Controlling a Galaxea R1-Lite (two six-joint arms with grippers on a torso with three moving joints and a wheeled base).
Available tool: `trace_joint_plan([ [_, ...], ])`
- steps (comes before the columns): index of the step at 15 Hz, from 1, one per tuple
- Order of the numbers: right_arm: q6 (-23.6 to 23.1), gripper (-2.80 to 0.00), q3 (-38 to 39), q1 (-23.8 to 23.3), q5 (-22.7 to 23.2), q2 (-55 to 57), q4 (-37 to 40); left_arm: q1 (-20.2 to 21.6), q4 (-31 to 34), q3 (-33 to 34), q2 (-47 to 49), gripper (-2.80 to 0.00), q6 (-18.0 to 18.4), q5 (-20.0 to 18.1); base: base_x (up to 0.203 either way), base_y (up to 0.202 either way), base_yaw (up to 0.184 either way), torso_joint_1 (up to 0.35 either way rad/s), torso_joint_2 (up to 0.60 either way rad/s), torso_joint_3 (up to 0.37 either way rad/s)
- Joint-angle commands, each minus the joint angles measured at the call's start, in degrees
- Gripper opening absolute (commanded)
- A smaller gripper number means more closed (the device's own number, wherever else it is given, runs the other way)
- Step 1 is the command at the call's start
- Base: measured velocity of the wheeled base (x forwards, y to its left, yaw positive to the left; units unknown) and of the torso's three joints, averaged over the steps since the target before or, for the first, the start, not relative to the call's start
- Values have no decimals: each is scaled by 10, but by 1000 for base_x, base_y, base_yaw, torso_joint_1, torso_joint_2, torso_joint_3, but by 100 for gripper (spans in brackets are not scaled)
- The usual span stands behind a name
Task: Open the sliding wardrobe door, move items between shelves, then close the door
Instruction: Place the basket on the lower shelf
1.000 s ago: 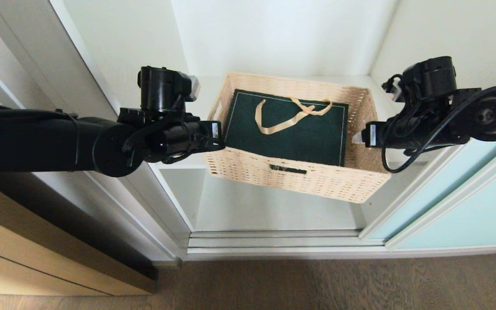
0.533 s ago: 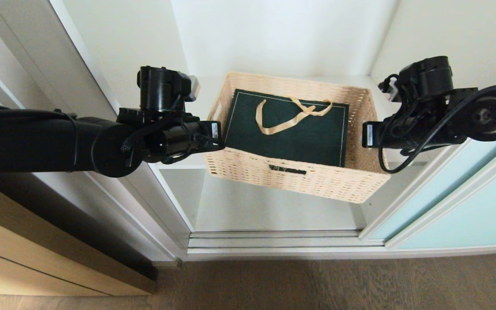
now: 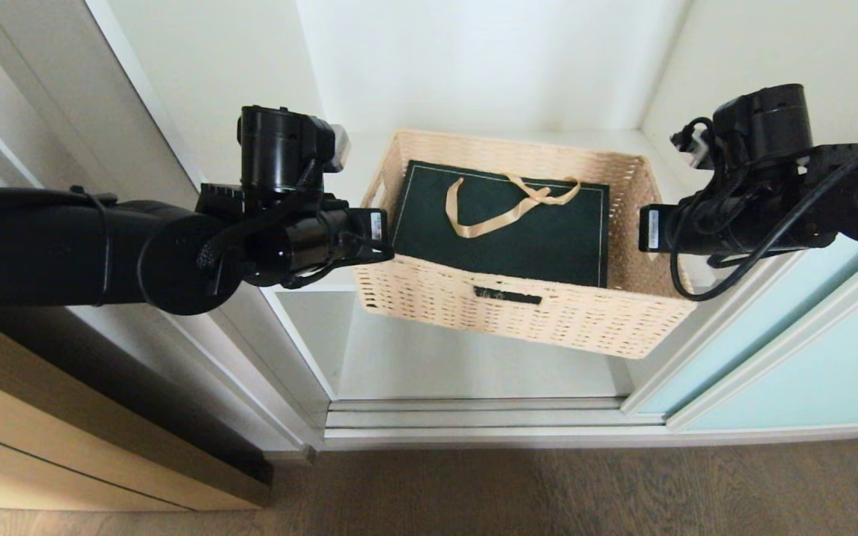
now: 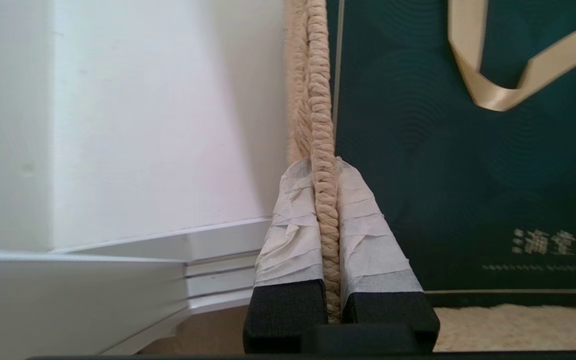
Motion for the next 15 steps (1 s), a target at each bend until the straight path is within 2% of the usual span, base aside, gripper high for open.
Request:
trace_joint_plan([
  [1,0,-280,10,7,0,-26,0,-20,-3,2,-11,-280,-2,31,0,0,0,0,0,0],
  [11,0,-280,80,37,-1,-86,-4,-36,-5,51,-52,-280,-10,40,0,0,0,0,0,0],
  [15,0,-280,103,42,-2,-99,-5,-56,-5,99,-79,-280,-11,45,0,0,0,0,0,0],
])
